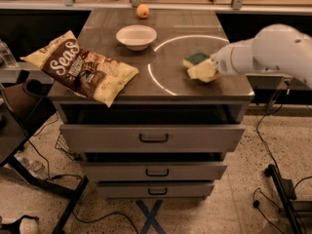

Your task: Move sponge near orange

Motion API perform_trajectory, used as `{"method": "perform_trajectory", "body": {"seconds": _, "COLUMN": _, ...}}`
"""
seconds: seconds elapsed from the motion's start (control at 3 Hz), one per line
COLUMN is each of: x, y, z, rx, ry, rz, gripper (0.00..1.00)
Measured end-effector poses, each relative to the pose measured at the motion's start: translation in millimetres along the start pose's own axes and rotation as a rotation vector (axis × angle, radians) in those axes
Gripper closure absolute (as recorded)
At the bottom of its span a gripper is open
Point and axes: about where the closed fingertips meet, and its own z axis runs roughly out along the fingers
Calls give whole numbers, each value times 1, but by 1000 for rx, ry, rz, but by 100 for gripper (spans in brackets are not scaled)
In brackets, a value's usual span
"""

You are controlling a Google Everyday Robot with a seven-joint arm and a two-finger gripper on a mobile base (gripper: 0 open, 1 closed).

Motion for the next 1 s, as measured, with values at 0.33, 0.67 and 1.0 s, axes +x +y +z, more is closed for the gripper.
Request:
{"method": "perform_trajectory", "body": {"seconds": 0.33, "x": -1, "y": -20, "z": -6, "rx": 37, "ry": 4, "rz": 1, "gripper": 82}}
{"method": "perform_trajectory", "body": {"seconds": 0.67, "x": -2, "y": -17, "z": -4, "rx": 33, "ry": 4, "rz": -1, "gripper": 59}}
{"method": "perform_trajectory", "body": {"seconds": 1.0, "x": -2, "y": -16, "z": -3, "rx": 30, "ry": 5, "rz": -2, "gripper": 35}}
